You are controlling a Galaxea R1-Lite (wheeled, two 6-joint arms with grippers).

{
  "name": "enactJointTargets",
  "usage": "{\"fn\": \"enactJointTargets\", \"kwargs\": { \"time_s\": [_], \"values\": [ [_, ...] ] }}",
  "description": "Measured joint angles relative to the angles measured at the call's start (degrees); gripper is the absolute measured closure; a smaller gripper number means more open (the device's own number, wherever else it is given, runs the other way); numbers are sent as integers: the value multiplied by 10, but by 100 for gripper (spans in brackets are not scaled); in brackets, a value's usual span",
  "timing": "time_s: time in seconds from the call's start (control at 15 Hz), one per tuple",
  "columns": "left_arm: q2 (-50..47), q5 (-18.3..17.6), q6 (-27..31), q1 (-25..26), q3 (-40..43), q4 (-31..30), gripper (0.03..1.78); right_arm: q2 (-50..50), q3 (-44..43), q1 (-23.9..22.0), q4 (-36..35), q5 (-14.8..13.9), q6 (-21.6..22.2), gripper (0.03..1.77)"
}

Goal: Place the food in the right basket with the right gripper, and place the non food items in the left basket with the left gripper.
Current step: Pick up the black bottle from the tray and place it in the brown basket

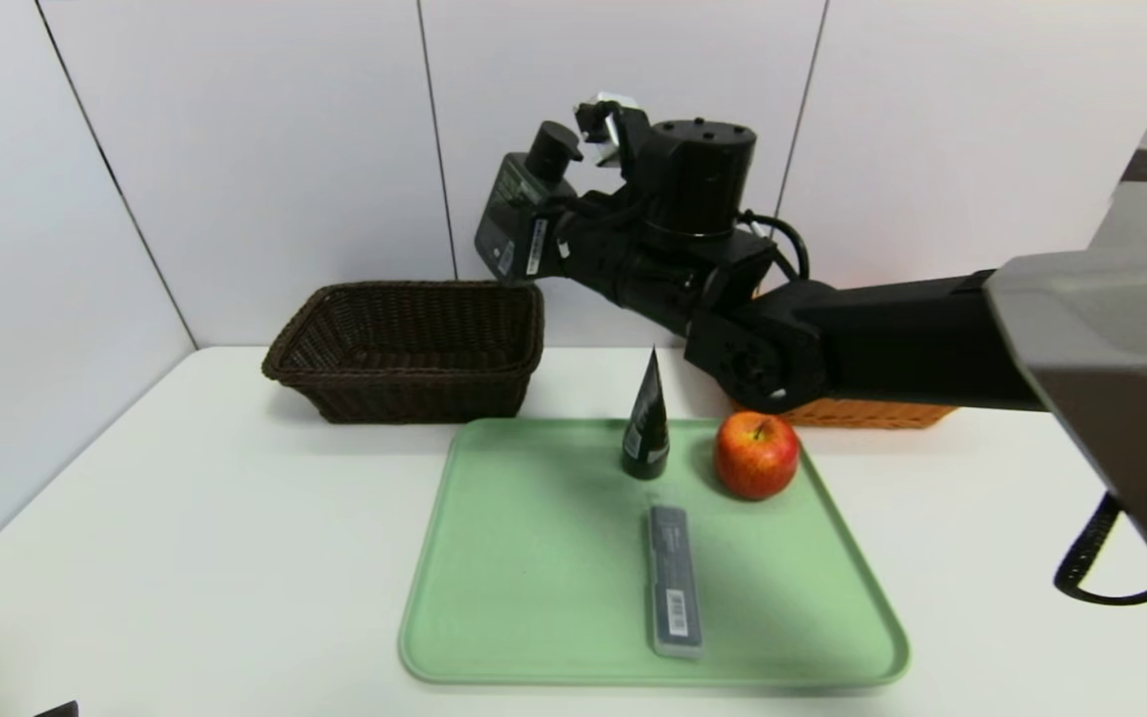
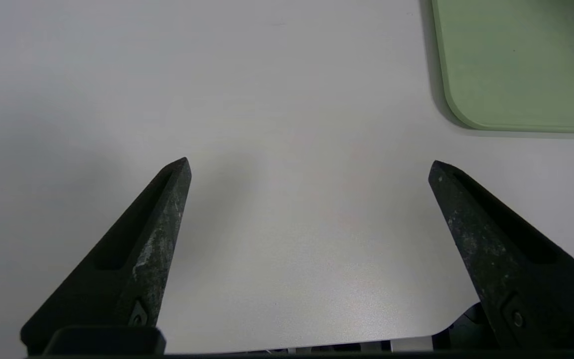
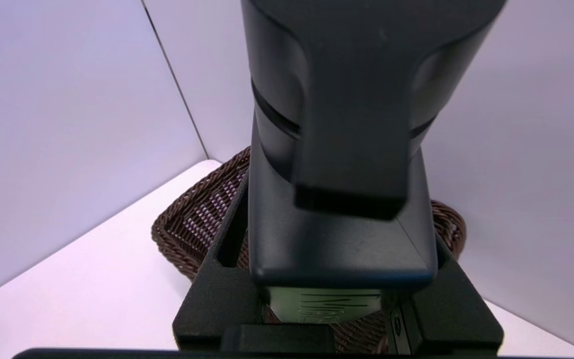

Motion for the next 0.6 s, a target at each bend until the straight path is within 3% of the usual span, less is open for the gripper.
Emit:
{"fn": "enactJointTargets", "kwargs": {
  "time_s": [0.27, 0.6],
  "values": [
    [0, 0, 5, 0, 1, 0, 12, 72, -76, 0, -4, -10, 13, 118],
    [0, 0, 10, 0, -2, 0, 12, 134, -97, 1, -51, -26, 15, 118]
  ]
}}
